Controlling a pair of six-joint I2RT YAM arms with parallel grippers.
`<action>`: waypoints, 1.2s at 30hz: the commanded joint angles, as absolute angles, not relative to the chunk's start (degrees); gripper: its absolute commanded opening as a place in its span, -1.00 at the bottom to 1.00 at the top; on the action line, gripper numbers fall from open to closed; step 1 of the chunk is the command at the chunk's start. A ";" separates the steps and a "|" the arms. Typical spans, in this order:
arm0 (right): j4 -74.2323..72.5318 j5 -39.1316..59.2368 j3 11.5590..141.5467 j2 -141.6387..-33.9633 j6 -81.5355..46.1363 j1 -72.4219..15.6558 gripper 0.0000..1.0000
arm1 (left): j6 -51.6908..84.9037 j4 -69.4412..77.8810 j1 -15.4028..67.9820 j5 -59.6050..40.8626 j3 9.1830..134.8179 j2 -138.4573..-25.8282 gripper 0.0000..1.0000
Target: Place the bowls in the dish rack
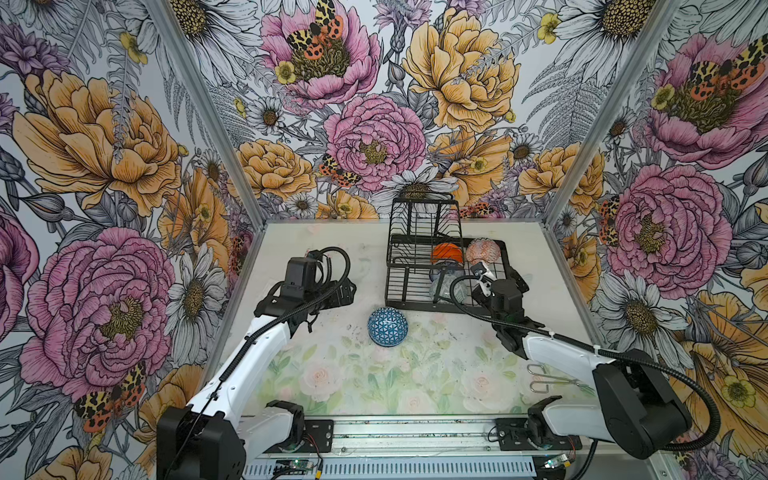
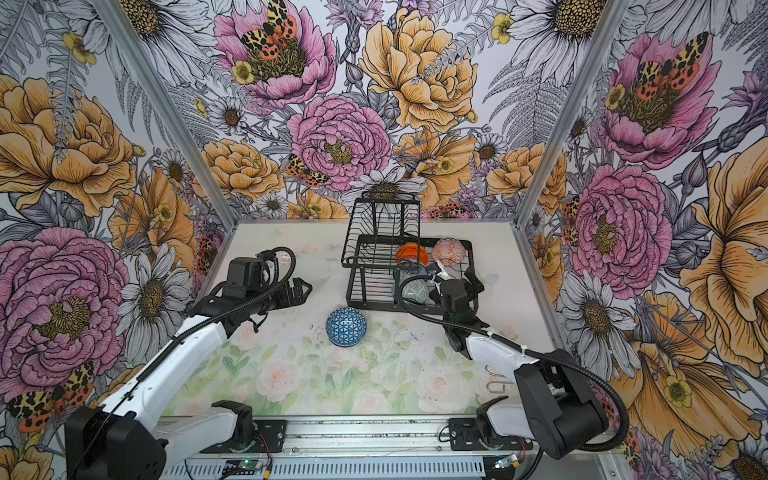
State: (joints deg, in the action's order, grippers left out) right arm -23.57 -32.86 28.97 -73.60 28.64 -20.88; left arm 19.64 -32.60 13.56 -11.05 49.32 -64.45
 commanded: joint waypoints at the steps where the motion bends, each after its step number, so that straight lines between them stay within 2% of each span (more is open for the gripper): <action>1: -23.67 -37.48 27.88 -70.38 25.24 -19.64 0.99 | 23.22 -29.28 14.79 -11.74 46.05 -64.30 0.97; 7: -15.93 -46.56 30.44 -64.69 15.12 -17.96 0.99 | 26.13 -25.75 18.52 -11.47 42.30 -65.81 0.97; 12: -2.03 -42.50 35.46 -59.77 3.67 -17.84 0.98 | 26.07 -23.31 22.56 -10.66 43.03 -68.02 0.87; 20: 3.86 -39.40 37.39 -58.10 0.02 -18.06 0.99 | 20.45 -27.55 27.03 -7.26 47.02 -72.53 0.23; 28: 8.80 -35.10 38.56 -58.23 -3.98 -18.02 0.99 | 17.61 -30.57 30.84 -4.45 50.50 -78.19 -0.03; 32: 25.23 -33.19 46.40 -60.26 -12.58 -17.97 0.99 | 17.35 -31.98 31.68 -3.04 51.96 -80.19 -0.17; 36: 34.89 -29.08 49.20 -59.85 -17.91 -17.96 0.99 | 16.90 -32.77 31.93 -1.85 52.53 -81.25 -0.32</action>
State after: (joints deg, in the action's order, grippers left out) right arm 23.33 -32.77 47.35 -60.42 -10.98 -17.91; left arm 17.89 -31.42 31.55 -4.25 50.98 -81.03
